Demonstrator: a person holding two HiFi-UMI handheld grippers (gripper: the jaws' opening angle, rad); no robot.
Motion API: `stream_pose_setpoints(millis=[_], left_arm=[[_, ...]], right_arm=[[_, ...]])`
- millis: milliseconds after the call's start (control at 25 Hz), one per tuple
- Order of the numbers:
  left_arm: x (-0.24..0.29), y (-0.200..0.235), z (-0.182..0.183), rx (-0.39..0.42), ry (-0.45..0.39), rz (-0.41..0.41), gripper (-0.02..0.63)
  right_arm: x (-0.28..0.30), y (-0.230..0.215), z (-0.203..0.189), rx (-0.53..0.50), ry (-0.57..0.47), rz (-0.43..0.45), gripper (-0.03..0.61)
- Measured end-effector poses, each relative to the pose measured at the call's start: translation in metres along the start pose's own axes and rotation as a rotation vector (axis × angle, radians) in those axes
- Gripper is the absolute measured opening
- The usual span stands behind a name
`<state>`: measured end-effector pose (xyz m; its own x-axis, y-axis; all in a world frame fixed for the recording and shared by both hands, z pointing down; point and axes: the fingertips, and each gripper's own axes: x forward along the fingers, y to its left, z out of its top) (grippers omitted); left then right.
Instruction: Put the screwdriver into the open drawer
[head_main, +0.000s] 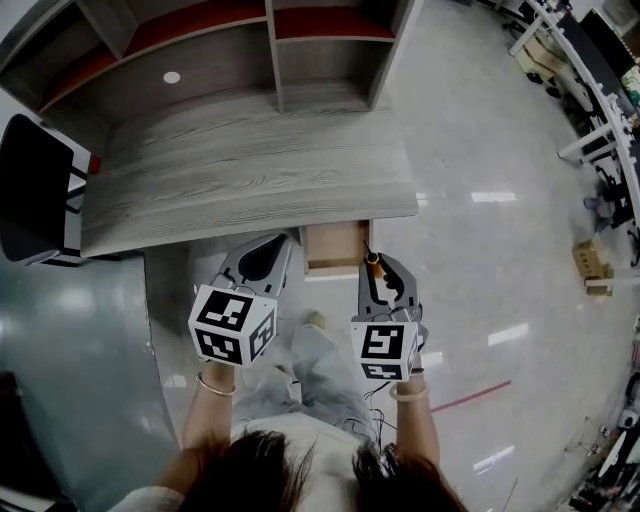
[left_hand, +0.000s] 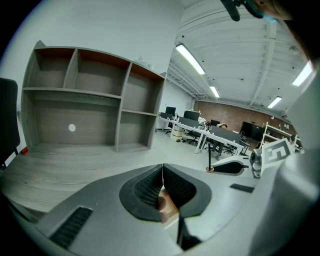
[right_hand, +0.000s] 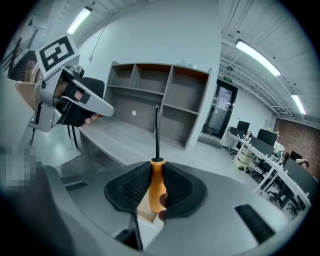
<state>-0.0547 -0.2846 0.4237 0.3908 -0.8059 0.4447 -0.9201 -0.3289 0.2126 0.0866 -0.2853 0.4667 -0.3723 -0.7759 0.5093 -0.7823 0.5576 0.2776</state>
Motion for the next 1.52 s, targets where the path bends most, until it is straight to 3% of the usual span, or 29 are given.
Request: stream_pose_setpoints(millis=[600, 1520], left_arm=[[0.045, 0.021, -0.032, -0.041, 0.034, 0.039, 0.017], [0.083, 0.040, -0.087, -0.106, 0.084, 0.077, 0.017]], right_arm=[[0.059, 0.011, -0.056, -0.109, 0.087, 0.101, 0.087], [0.137, 0.034, -0.134, -0.136, 0.183, 0.214, 0.087]])
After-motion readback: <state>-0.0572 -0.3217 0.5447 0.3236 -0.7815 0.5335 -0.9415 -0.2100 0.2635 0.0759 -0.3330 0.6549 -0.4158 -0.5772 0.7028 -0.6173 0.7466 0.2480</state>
